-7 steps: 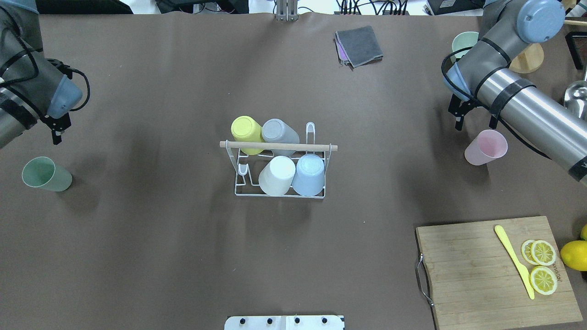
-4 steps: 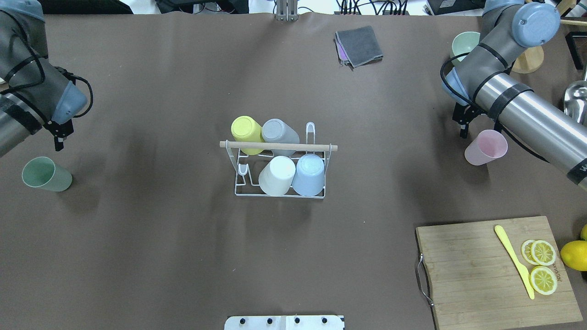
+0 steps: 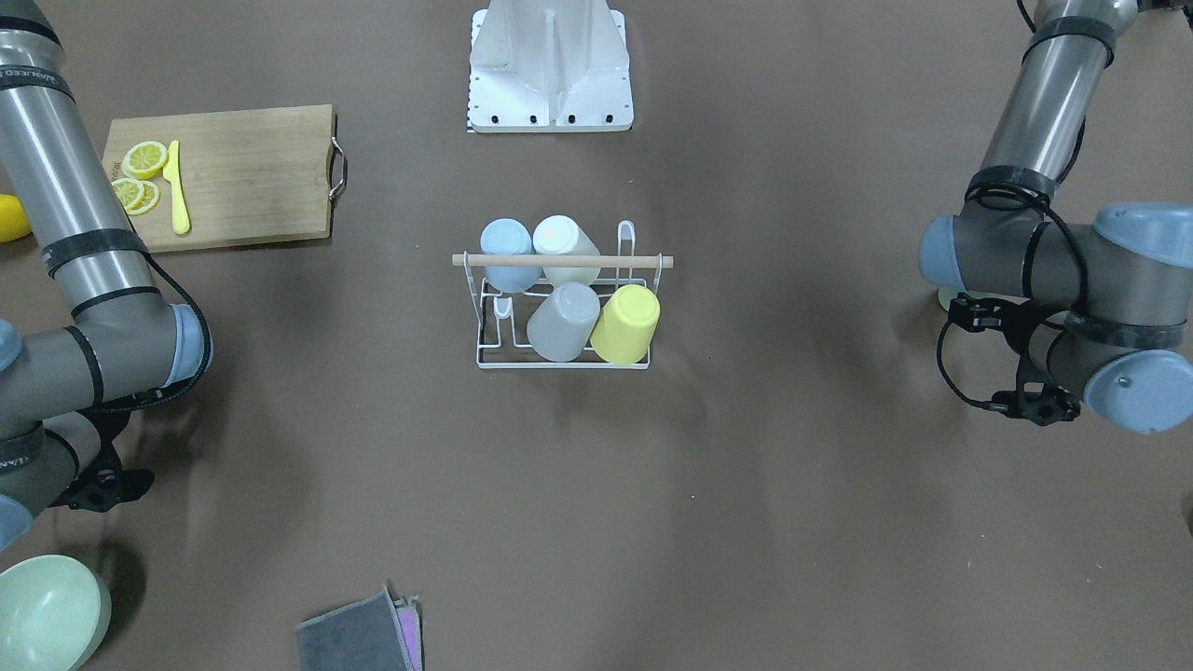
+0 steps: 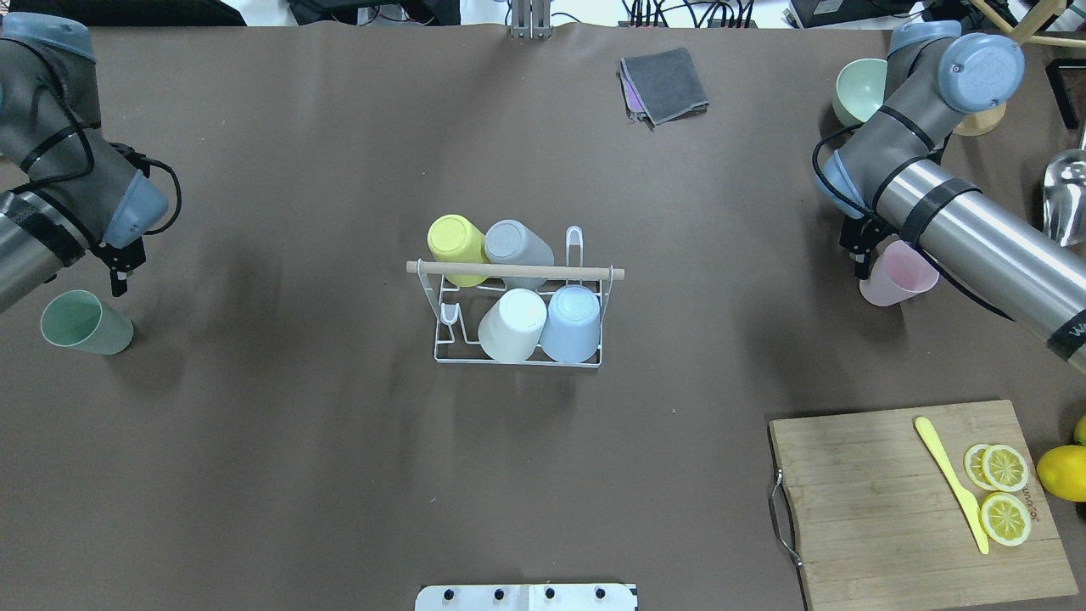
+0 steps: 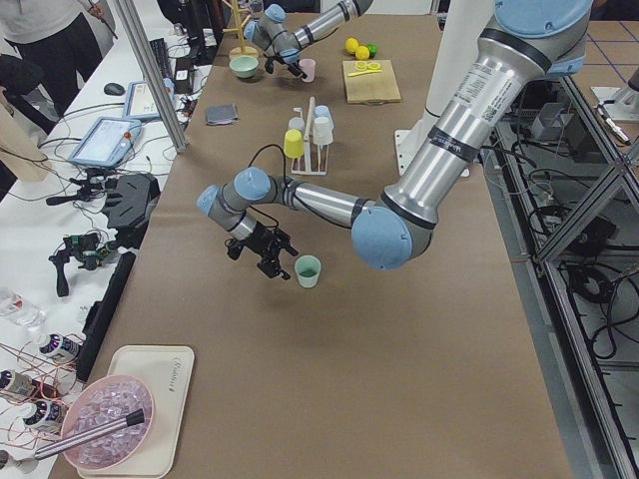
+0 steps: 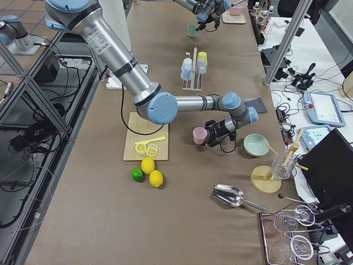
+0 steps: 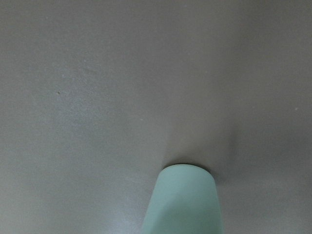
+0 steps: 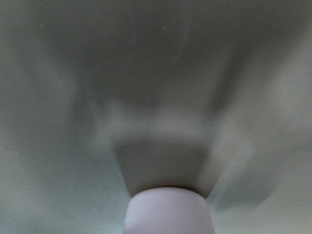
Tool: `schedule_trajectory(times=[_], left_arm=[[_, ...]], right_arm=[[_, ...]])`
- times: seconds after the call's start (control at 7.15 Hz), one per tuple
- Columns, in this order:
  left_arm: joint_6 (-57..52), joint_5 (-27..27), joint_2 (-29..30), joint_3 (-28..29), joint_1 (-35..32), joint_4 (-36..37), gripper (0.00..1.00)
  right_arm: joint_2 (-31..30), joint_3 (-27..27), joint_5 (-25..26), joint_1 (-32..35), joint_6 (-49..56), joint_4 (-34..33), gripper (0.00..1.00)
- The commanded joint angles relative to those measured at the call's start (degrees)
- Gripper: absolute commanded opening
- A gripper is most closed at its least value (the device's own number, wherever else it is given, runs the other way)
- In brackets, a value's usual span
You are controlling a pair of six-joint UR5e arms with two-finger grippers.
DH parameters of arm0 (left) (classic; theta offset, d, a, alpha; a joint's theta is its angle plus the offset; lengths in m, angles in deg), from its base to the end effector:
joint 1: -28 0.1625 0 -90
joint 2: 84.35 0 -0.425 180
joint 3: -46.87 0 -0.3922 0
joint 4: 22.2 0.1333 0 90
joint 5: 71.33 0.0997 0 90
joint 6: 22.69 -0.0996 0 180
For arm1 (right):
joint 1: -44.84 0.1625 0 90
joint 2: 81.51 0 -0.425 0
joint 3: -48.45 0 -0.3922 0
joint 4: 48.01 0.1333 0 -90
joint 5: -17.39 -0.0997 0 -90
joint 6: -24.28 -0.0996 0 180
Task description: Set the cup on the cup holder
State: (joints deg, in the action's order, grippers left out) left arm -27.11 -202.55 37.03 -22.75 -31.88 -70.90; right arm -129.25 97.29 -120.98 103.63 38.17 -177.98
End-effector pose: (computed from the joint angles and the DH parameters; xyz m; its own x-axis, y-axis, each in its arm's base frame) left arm 0.2699 -0.6002 0.5655 0.7816 0.1472 -0.6061 -0.4950 0.7377 -0.4592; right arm -0.3197 -0.6412 0.5836 0.6907 -0.1046 0.7156 0.5864 0.6601 -0.4695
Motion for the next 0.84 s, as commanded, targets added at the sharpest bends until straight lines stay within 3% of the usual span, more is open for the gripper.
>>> schedule_trajectory(times=[0.0,0.28,0.56,0.7], left_arm=[[-0.1,0.1,-0.4,0.0,0.9,-0.1,0.97],[-0.1,0.0,-1.2,0.0,2.0,-0.1,0.97],[-0.1,0.0,-2.1,0.0,2.8,-0.1,0.97],[-0.1,0.1,-2.6,0.0,3.4,-0.1,0.95]], right_arm=[[-0.1,-1.3,-0.2,-0.2,0.8,-0.6,0.94],[-0.1,-1.2,-0.4,-0.2,3.8,-4.0,0.77],[0.0,-1.1,-0.8,-0.2,3.8,-4.0,0.46],[0.2,-0.9,-0.8,-0.2,3.8,-3.9,0.36]])
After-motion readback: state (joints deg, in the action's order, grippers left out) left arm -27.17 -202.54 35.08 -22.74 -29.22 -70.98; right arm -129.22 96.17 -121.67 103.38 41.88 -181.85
